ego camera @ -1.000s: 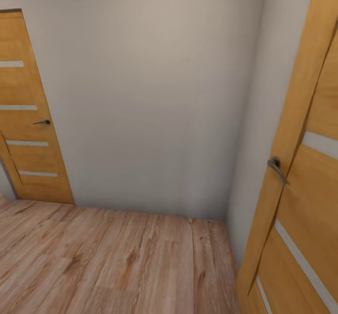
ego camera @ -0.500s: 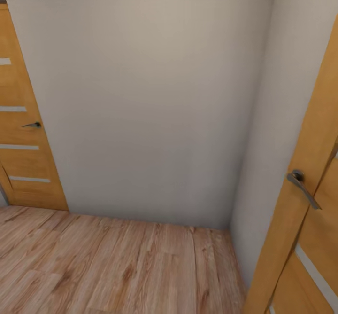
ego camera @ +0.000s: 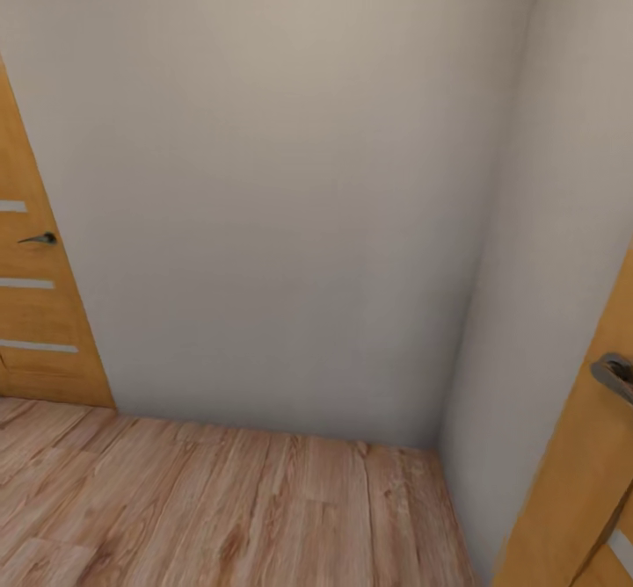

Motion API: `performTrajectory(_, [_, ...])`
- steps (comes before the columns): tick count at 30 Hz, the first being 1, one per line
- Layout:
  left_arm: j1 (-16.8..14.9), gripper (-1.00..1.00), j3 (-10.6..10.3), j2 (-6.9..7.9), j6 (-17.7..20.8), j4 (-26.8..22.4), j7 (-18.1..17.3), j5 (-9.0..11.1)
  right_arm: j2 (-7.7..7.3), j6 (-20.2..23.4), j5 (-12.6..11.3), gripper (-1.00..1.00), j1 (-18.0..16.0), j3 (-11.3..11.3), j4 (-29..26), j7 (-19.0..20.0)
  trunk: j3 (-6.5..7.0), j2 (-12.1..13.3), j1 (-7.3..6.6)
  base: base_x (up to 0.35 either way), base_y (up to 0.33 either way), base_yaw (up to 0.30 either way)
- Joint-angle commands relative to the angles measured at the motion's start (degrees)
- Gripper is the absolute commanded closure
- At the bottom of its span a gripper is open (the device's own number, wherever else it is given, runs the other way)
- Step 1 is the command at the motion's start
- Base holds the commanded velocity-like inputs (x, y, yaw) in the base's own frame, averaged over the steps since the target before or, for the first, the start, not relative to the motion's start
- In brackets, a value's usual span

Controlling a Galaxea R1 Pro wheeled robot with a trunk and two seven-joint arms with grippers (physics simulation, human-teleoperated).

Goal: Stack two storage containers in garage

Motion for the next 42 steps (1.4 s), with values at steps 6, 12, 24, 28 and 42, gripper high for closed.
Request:
performTrajectory(6, [0.0,-1.00,0.1,-0.01,-0.1,0.0,0.0,0.3,0.02,-0.3,0.3,-1.00,-0.1,0.1,0.2,-0.3,-0.05,0.0,0.03,0.322,0.000,0.000])
performTrajectory(12, [0.0,-1.00,0.1,-0.01,-0.1,0.0,0.0,0.3,0.07,-0.2,0.3,-1.00,-0.1,0.1,0.2,-0.3,-0.05,0.0,0.03,0.322,0.000,0.000])
performTrajectory(24, [0.0,-1.00,0.1,-0.03,-0.1,0.0,0.0,0.3,0.27,0.3,0.3,-1.00,-0.1,0.1,0.2,-0.4,-0.05,0.0,0.03,0.322,0.000,0.012])
performTrajectory(28, [0.0,-1.00,0.1,-0.03,-0.1,0.0,0.0,0.3,0.25,0.4,0.3,-1.00,-0.1,0.1,0.2,-0.4,-0.05,0.0,0.03,0.321,0.000,0.204])
performTrajectory(42, [0.0,-1.00,0.1,-0.01,-0.1,0.0,0.0,0.3,0.25,0.2,0.3,-1.00,-0.1,0.1,0.2,-0.5,-0.05,0.0,0.03,0.315,0.000,0.273])
